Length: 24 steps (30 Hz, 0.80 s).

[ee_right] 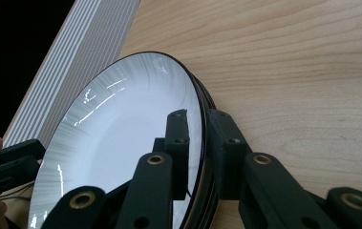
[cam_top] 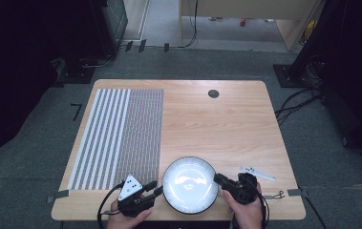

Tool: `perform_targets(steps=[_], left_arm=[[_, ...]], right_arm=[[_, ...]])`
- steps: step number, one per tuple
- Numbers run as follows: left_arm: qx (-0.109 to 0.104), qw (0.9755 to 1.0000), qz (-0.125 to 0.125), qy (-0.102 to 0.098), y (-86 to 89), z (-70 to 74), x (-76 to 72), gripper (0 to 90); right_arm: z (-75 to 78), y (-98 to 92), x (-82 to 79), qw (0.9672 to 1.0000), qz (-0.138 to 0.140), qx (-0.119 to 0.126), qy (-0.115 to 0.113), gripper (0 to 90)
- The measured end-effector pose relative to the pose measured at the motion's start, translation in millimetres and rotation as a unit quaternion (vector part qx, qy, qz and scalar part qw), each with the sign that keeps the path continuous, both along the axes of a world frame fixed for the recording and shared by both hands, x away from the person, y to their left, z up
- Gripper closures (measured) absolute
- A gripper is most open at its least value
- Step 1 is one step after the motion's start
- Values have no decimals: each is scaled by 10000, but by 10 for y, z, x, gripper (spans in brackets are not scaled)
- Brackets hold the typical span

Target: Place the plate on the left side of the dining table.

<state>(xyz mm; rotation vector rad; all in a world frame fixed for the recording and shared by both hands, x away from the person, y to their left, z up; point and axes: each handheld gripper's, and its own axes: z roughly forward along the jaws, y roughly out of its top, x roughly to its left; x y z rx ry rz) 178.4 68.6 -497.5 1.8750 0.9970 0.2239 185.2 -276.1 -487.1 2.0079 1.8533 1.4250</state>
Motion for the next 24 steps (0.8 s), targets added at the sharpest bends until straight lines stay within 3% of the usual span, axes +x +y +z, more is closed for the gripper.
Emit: perform_targets(steps=[4,10,13,19,20,21,24], left_arm=[[10,10000,18,0,-2,-4,1,662],[36,10000,27,4,-3,-7,4,661],[16,10000,30,12,1,-7,7,655],[-14,10000,62,32,8,-13,17,627],[-14,10000,62,32,8,-13,17,623],[-41,10000,67,53,14,-15,26,611],[-175,9997,86,123,37,-18,44,582]], right_arm=[[5,28,-2,9999,-1,-89,-49,782],[22,163,-24,9979,-172,-593,-171,847],[17,170,-15,9978,-257,-594,-156,856],[-24,99,3,9991,-431,-24,14,861],[-24,99,3,9991,-431,-24,14,861],[-38,86,6,9987,-486,140,43,859],[-46,61,15,9983,-494,291,108,856]])
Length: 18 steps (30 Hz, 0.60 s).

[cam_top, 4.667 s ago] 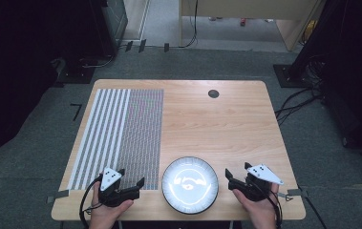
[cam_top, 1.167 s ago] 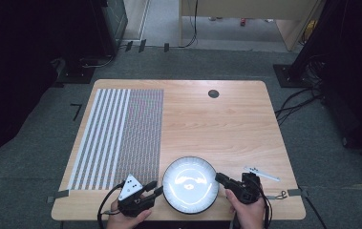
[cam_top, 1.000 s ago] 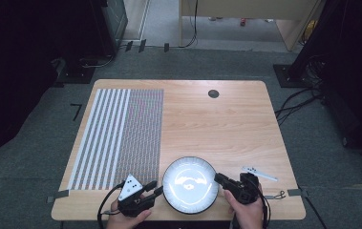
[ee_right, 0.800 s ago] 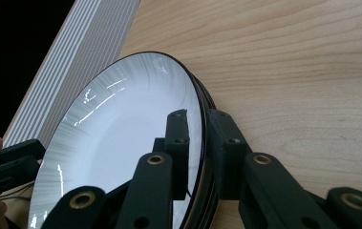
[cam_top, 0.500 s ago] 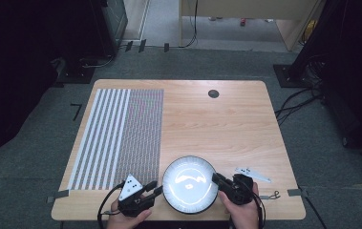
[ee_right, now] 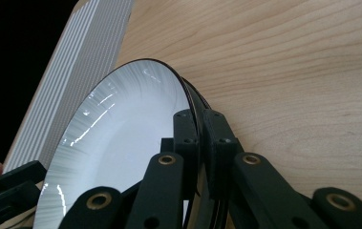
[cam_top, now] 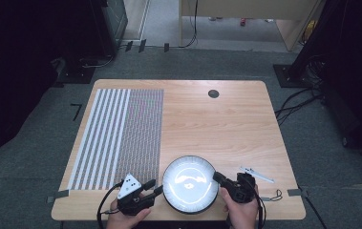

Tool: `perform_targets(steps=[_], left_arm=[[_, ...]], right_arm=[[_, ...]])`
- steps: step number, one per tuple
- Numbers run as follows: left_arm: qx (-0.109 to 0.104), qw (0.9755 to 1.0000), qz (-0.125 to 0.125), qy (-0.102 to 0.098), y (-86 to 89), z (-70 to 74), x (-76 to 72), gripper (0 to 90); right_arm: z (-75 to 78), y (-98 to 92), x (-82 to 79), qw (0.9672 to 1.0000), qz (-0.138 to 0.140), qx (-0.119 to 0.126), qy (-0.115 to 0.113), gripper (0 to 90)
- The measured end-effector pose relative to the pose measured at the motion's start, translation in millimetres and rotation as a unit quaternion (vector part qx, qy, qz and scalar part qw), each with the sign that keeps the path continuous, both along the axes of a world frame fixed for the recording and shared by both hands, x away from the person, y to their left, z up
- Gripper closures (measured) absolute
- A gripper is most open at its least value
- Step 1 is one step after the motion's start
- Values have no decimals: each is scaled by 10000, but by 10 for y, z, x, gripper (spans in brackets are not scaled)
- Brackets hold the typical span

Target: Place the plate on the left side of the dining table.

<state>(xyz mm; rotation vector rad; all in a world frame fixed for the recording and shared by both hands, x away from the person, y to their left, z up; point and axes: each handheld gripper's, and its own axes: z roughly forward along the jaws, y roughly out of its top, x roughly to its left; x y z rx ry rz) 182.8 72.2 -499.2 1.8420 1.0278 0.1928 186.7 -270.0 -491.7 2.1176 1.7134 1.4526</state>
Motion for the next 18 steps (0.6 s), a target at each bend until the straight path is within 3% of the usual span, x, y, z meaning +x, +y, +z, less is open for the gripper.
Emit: perform_targets(steps=[4,14,17,18], left_arm=[[-226,9997,-5,135,38,2,29,563],[-576,9978,15,323,102,4,58,557],[-757,9963,4,418,132,7,75,555],[-903,9946,-44,513,146,4,88,549]], right_arm=[[-31,-48,20,9994,27,333,73,852],[-70,-65,39,9983,67,569,144,851],[-83,-66,44,9981,82,600,150,851],[-92,-69,48,9977,99,643,177,851]])
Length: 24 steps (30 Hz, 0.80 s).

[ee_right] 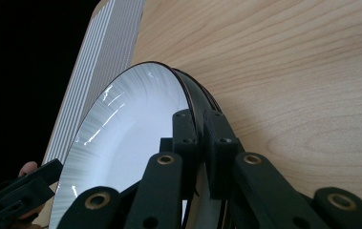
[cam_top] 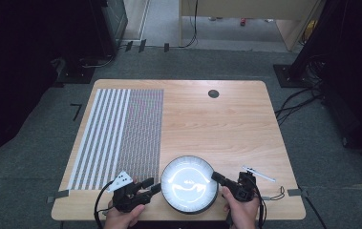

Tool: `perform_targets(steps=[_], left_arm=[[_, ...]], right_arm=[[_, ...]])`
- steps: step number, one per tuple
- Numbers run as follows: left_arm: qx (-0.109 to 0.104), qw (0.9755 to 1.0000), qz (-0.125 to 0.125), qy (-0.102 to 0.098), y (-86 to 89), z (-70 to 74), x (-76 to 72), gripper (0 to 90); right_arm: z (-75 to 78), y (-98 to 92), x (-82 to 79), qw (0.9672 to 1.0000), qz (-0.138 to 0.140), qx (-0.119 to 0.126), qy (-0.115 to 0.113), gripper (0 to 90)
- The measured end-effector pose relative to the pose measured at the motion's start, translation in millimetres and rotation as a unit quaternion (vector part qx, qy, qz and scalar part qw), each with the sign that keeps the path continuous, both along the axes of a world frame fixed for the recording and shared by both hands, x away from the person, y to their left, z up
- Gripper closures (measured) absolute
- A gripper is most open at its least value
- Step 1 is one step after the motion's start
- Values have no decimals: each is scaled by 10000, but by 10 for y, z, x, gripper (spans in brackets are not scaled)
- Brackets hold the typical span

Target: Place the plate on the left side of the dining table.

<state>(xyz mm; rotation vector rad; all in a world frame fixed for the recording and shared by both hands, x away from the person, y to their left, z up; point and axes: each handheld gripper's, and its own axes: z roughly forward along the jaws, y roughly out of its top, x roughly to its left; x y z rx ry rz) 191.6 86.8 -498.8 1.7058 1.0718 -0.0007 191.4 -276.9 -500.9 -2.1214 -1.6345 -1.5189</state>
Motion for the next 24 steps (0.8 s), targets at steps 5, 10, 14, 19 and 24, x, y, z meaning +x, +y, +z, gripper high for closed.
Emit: perform_targets(steps=[5,10,14,19,24], left_arm=[[-154,9997,-140,104,-26,-12,1,559],[-85,9993,-284,225,-99,-38,-6,585],[-111,9993,-211,277,-91,-35,3,599],[-163,9993,-134,316,-73,-23,9,632],[-191,9993,-88,293,-57,-12,7,651]], right_arm=[[-12,14,2,10000,50,52,-10,851],[-28,17,5,9998,105,173,-17,850],[-16,25,-7,9997,140,209,-82,848],[-5,32,-19,9995,145,215,-169,846],[0,41,-27,9994,150,253,-160,846]])
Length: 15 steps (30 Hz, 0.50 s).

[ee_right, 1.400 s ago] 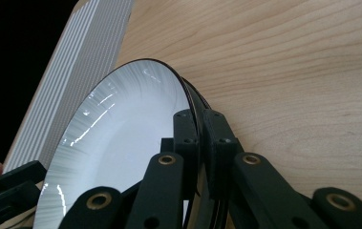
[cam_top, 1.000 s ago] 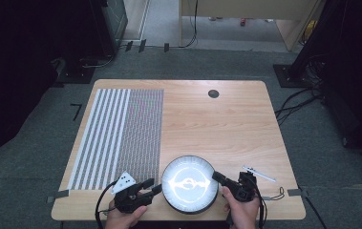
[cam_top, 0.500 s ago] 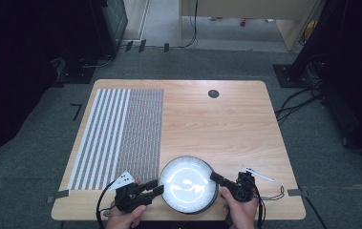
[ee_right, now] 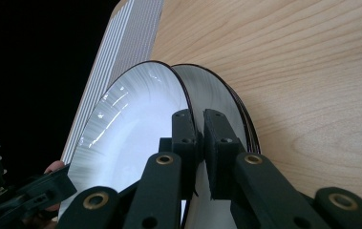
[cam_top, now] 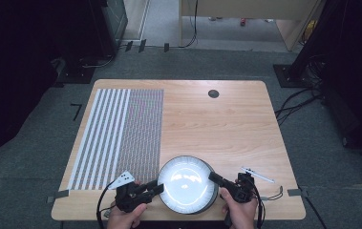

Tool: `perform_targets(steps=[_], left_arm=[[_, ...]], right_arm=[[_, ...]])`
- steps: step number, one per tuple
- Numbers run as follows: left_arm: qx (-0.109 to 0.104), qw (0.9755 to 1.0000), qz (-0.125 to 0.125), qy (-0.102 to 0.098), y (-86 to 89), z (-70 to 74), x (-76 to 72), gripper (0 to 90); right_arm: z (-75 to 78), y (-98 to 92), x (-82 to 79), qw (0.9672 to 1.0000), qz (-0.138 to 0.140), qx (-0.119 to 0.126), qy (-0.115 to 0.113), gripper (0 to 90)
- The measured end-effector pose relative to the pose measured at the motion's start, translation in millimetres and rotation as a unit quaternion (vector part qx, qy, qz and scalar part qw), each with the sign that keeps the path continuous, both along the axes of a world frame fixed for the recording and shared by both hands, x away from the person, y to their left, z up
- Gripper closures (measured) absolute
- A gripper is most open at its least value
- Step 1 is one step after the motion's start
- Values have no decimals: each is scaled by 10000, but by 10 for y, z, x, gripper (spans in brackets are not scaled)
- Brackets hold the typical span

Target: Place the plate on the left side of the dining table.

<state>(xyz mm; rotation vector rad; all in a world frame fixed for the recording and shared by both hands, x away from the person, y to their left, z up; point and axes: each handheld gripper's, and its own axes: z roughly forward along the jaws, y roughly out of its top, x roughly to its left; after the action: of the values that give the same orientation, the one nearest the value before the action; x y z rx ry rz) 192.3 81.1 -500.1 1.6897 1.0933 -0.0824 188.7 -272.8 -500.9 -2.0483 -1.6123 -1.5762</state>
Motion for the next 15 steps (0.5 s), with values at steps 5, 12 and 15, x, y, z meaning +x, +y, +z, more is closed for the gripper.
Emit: perform_targets(steps=[5,12,15], left_arm=[[8,10000,47,-7,18,14,-1,666],[185,9995,246,-57,4,56,-1,683],[230,9992,311,-30,9,85,4,692]], right_arm=[[28,25,-18,10000,1,-49,-64,846],[83,70,0,9999,7,-129,-89,845],[112,86,21,9998,22,-141,-111,843]])
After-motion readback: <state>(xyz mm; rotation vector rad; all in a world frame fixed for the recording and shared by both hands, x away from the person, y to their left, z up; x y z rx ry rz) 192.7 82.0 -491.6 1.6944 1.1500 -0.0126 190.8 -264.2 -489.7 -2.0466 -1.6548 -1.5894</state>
